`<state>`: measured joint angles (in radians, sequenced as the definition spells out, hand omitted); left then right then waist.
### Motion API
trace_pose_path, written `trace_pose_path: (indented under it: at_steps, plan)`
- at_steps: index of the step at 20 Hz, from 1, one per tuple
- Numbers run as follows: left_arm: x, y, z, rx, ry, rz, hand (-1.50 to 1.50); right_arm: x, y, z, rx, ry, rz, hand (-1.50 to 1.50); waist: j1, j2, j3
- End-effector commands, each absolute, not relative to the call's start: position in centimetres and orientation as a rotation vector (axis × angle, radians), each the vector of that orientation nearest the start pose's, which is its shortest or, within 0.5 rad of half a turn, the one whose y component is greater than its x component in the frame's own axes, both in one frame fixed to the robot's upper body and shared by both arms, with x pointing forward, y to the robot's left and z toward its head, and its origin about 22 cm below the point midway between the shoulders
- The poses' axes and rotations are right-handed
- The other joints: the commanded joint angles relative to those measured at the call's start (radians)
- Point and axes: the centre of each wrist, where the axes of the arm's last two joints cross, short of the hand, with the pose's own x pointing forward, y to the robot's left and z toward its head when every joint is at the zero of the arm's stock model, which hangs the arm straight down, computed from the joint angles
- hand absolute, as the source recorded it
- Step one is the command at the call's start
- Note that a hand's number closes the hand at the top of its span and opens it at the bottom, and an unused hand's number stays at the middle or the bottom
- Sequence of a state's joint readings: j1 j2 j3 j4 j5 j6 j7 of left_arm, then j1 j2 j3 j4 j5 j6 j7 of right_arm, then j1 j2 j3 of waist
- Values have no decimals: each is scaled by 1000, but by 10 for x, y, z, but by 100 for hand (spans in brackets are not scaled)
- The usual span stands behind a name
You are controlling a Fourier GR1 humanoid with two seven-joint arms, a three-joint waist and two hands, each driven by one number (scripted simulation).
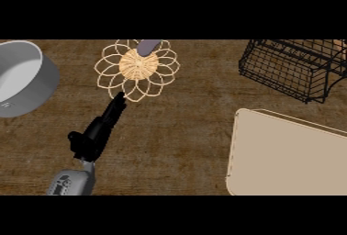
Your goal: Pick the squash from the tray and place it in the tiered basket
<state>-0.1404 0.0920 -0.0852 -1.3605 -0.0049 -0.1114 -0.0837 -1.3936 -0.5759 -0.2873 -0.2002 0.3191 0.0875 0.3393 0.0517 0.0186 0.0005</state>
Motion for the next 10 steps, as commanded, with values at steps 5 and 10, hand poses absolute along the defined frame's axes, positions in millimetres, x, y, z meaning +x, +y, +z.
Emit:
trace_pose_path:
  at_steps: [5,10]
  plan:
    - [266,214,-10,-116,-1538,-253,0,471,-317,262,-340,-1228,15,-150,-13,-9,0]
    - [274,218,-11,-102,-1547,-268,0,458,-351,287,-573,-1315,-153,-150,-13,-1,0]
